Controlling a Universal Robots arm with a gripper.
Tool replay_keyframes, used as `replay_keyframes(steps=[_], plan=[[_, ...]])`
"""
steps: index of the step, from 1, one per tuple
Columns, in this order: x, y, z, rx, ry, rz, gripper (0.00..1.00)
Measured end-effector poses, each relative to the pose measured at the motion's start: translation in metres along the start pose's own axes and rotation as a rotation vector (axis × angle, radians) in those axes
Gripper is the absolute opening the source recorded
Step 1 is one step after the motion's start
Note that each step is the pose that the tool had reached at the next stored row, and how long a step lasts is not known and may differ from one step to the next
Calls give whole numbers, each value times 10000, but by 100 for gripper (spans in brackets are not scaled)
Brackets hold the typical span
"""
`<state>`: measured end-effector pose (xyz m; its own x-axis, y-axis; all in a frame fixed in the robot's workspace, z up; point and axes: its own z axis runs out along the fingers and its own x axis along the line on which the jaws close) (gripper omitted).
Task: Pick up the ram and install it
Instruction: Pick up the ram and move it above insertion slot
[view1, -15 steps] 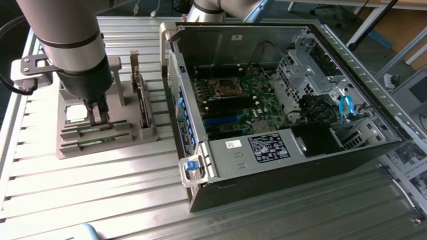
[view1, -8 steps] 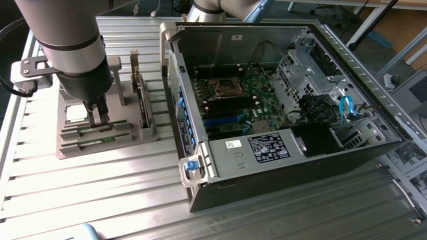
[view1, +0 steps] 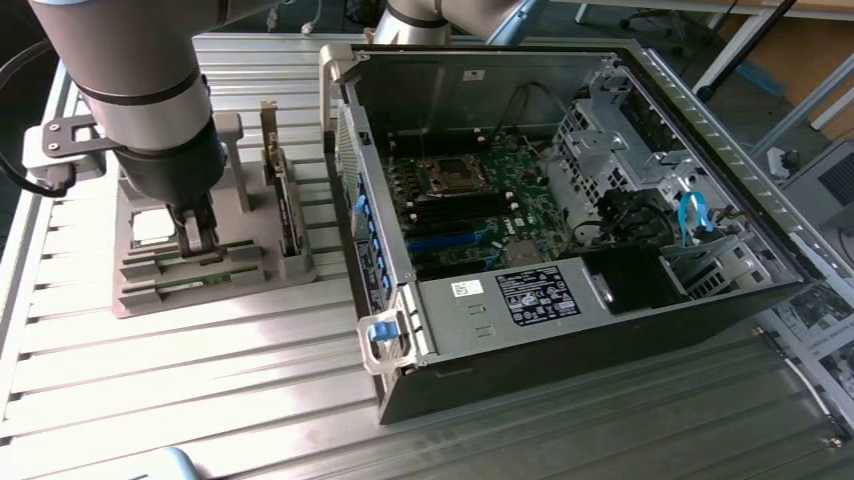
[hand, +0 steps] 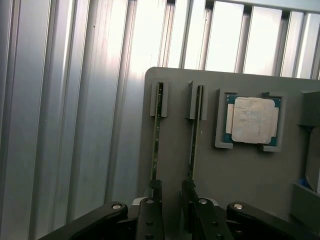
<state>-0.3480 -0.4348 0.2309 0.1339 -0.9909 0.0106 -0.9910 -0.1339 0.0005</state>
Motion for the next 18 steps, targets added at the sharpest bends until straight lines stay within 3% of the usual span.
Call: replay_keyframes(steps=[18], plan=[[-1, 2, 69, -1, 1, 1, 30]])
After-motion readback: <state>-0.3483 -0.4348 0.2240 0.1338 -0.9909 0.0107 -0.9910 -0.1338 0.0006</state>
